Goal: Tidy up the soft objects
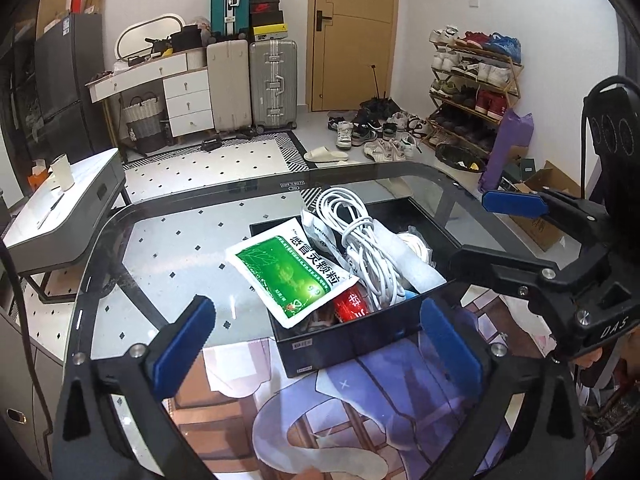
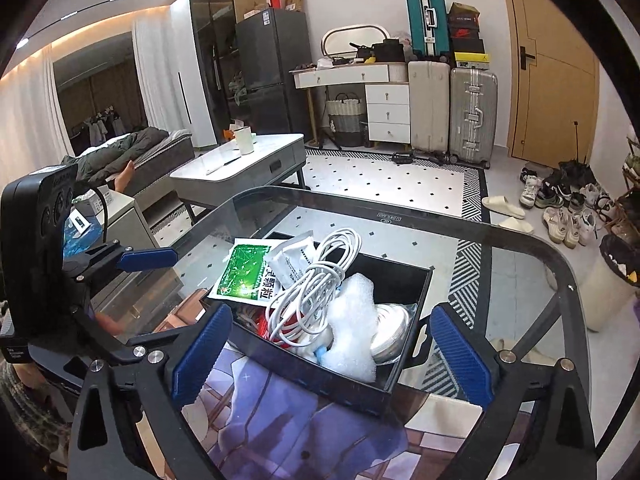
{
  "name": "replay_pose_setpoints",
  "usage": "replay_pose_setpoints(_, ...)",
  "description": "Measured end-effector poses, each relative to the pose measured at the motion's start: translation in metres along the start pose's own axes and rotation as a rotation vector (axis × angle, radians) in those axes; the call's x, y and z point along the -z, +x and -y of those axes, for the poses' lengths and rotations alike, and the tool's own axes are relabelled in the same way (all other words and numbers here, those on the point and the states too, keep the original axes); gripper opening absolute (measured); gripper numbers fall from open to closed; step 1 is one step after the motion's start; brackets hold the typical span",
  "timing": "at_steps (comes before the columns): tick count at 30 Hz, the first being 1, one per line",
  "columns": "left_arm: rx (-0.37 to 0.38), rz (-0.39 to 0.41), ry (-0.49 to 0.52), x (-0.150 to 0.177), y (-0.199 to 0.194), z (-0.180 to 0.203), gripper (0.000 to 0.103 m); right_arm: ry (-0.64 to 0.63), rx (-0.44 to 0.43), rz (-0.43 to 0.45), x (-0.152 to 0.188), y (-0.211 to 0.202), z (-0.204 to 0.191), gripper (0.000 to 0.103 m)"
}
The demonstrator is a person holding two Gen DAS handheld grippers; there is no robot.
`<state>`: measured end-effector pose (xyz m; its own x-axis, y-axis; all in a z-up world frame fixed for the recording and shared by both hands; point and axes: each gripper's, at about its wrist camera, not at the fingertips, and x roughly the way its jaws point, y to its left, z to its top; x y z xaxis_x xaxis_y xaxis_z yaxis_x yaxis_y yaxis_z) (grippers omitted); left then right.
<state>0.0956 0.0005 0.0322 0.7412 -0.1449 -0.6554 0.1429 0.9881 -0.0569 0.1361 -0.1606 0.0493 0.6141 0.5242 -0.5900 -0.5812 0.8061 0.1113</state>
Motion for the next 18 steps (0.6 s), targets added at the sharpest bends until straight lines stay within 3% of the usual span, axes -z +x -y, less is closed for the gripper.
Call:
replay_pose_setpoints(13, -0.021, 0.096, -0.088, 0.028, -0.012, -0.017, 0.103, 0.064, 0.129, 0.114, 0.030, -0.014, 0.005, 0.102)
replay_pose_setpoints(18, -0.044, 0.114, -0.074, 0.039, -0.009, -0.018, 0.103, 0.084, 0.129, 0.124, 0.042, -0.009, 0.006, 0.102)
